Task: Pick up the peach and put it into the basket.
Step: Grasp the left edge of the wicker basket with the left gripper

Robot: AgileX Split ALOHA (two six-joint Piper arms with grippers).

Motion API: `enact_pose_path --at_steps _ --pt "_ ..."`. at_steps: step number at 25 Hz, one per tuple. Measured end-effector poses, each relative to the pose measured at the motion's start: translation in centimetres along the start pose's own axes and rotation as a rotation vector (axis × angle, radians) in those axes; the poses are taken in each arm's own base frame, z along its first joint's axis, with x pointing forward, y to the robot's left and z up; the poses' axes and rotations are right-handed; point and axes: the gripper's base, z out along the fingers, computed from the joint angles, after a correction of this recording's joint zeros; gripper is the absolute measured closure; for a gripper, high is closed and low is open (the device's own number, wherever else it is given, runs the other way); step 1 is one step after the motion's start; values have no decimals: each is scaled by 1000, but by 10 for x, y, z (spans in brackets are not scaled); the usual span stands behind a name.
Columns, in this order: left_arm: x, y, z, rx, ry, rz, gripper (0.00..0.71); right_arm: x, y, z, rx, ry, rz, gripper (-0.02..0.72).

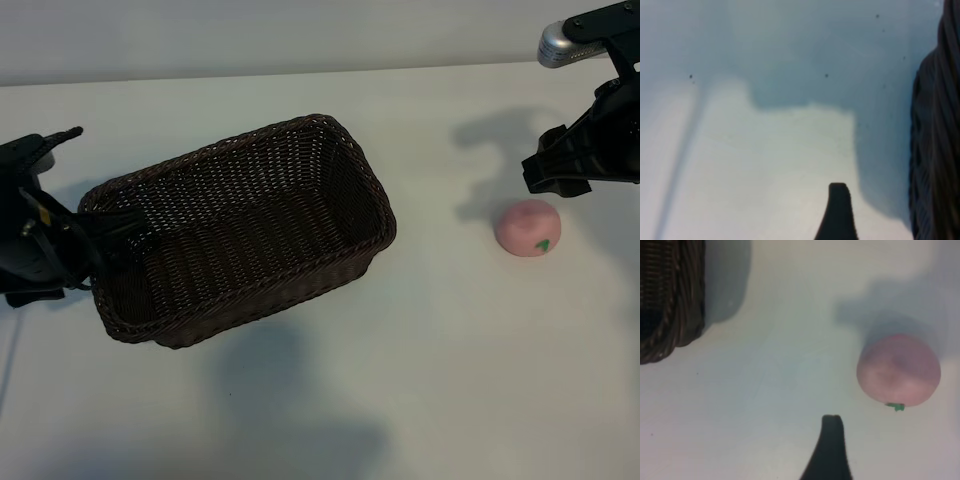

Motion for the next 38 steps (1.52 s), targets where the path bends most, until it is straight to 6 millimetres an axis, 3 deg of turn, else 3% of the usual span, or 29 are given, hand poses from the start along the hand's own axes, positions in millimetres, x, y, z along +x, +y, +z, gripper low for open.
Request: enact_pose_path --at_steps 24,30,33,37,38 --pt "-5 -13 48 31 19 -10 118 0 1 0 -8 3 8 108" --pt "-5 -16 51 54 14 -13 118 0 1 0 -9 4 9 108" --pt "-5 -17 51 62 17 -25 152 0 1 0 -9 4 9 108" --pt "-5 -17 51 67 16 -34 286 0 1 0 -9 5 9 108" --pt "-5 -17 51 69 14 -35 286 0 1 0 -9 5 9 108"
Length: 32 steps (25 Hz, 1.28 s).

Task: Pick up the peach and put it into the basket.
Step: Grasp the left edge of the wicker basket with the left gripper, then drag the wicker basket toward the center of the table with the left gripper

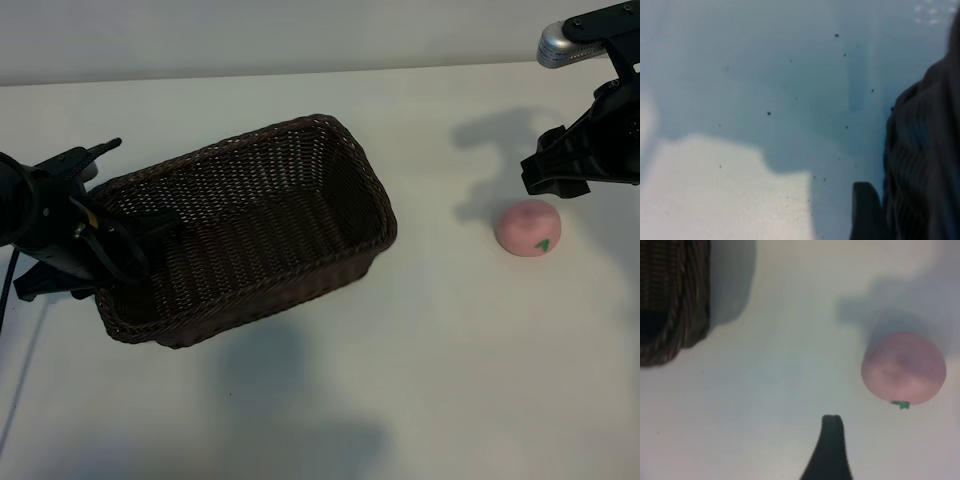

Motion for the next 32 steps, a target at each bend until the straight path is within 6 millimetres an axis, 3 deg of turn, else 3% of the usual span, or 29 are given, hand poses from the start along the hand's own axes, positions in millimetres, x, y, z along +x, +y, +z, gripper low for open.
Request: enact_pose_path --at_steps 11,24,29,32 --pt "-2 -2 -4 31 -23 -12 293 0 0 0 0 1 0 108" --pt "-11 -7 -55 198 -196 -52 324 0 0 0 -1 1 1 108" --pt "-12 -8 -64 240 -226 -81 323 0 0 0 -1 1 1 108" --pt "-13 -9 -70 264 -239 -87 357 0 0 1 -1 3 1 108"
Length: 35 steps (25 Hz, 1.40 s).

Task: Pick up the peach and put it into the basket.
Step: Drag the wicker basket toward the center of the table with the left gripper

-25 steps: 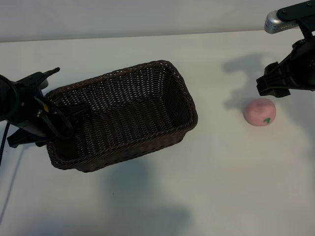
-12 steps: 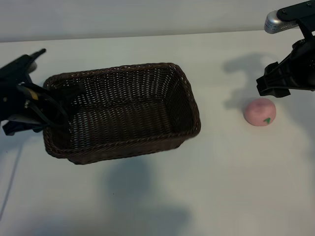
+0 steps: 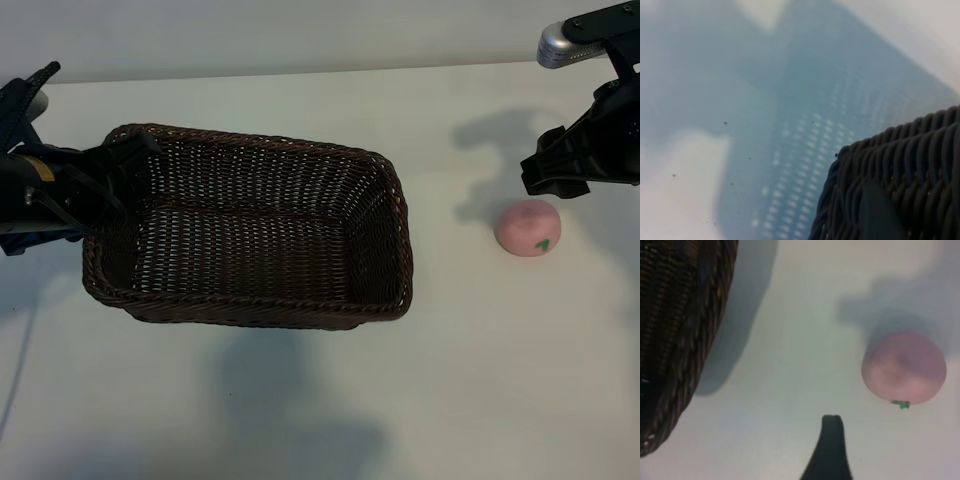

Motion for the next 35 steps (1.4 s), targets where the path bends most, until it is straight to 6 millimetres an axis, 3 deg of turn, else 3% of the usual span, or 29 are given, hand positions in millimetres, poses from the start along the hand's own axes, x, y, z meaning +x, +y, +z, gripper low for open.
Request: enact_pose_path --at_steps 17,29,35 --pt "0 -9 -3 124 10 -11 357 0 0 2 0 6 1 108" --pt "-42 -10 -15 306 -11 58 357 0 0 2 -2 5 2 108" --pt "-45 -7 11 284 48 133 357 0 0 2 -3 8 3 108"
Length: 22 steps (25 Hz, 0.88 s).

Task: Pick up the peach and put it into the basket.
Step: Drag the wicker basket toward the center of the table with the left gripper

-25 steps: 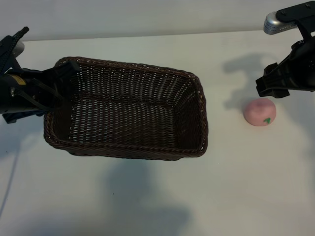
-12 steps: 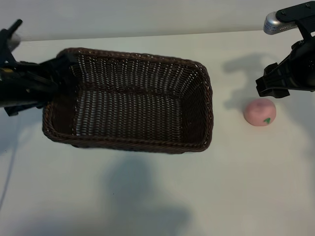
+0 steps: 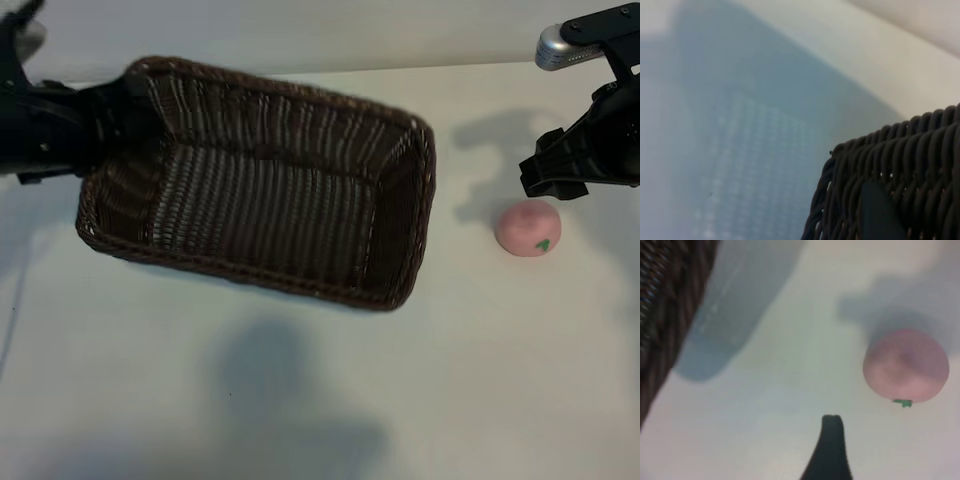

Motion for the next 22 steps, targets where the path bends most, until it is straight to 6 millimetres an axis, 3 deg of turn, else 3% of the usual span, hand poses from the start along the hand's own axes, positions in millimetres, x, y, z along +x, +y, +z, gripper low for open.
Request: enact_pose_path --at_steps 4,11,22 --pt "4 10 14 -30 44 1 357 0 0 0 -1 2 0 108" --pt "1 13 21 -38 25 -39 357 0 0 0 -1 2 0 108" --pt "-12 -13 57 15 4 -74 357 1 0 0 -4 6 2 108"
